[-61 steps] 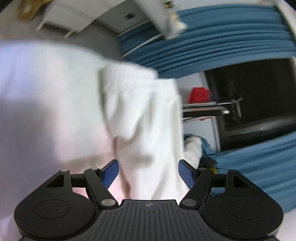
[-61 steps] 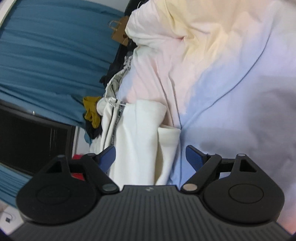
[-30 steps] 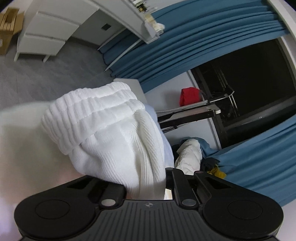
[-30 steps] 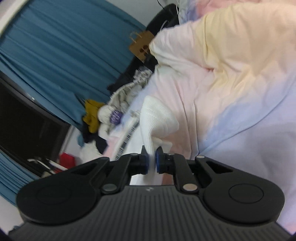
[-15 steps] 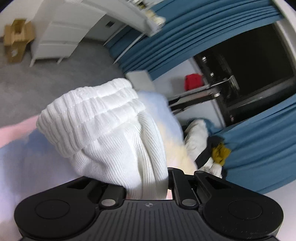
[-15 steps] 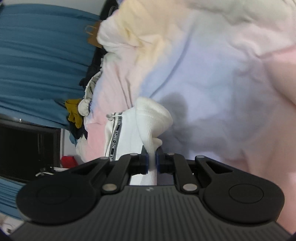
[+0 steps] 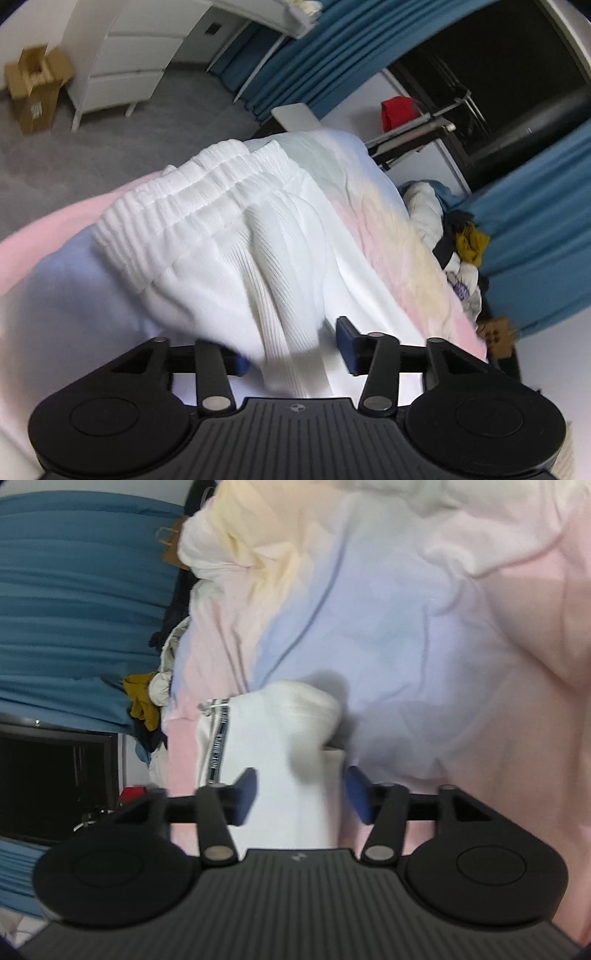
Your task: Fold clothes
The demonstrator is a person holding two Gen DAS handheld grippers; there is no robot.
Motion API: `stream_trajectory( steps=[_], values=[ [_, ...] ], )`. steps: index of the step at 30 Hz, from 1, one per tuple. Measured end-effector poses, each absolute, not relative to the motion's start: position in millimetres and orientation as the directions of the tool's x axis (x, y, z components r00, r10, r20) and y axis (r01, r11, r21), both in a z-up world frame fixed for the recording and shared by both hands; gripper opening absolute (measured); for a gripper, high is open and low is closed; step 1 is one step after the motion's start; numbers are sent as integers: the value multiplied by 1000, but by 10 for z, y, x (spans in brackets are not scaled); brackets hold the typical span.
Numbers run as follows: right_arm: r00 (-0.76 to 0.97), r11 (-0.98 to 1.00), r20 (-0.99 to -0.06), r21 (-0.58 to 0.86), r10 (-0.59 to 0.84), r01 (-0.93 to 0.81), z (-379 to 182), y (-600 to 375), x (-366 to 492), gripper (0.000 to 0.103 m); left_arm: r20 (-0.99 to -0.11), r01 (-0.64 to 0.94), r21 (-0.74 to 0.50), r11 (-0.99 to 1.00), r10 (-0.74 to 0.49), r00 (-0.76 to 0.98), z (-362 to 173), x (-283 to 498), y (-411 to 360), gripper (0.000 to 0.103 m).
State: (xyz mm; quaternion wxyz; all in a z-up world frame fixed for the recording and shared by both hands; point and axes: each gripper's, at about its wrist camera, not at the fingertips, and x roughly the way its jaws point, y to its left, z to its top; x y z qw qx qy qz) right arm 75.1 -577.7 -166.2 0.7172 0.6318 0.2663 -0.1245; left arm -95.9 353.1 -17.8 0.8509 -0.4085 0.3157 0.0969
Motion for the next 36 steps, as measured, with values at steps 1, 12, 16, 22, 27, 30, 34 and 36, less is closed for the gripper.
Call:
stream_trajectory(
  steps=[1, 12, 16, 22, 27, 30, 34, 36],
  values=[
    [816, 183, -547, 835, 185, 518, -1704, -5778, 791, 63, -617, -419, -608, 675, -69, 784, -135, -1035, 3467, 59],
    [827, 302, -473, 871, 304, 387, -1933, -5776, 1277, 63, -519, -304, -440, 845, 37, 854, 501, -1185, 2455, 63],
    [857, 320, -442, 879, 267, 354, -1954, -5783, 1397, 63, -496, -218, -404, 888, -12, 868, 634, -865, 1935, 64],
    [896, 389, -367, 885, 249, 255, -1849, -5687, 1527, 63, -527, -68, -342, 937, -132, 840, 396, -52, 1016, 65],
    [888, 438, -391, 861, 243, 260, -1844, -5645, 1577, 55, -588, -10, -189, 982, -105, 802, -89, 631, 398, 65],
    [871, 461, -436, 836, 227, 299, -1865, -5640, 1602, 37, -617, -30, -136, 990, -61, 785, -335, 887, 224, 65],
    [872, 478, -444, 823, 207, 306, -1818, -5635, 1586, 27, -628, -40, -124, 992, -47, 777, -540, 988, 205, 66],
    [876, 486, -439, 820, 198, 301, -1772, -5627, 1563, 24, -633, -33, -111, 993, -45, 773, -585, 1045, 226, 66]
  ],
)
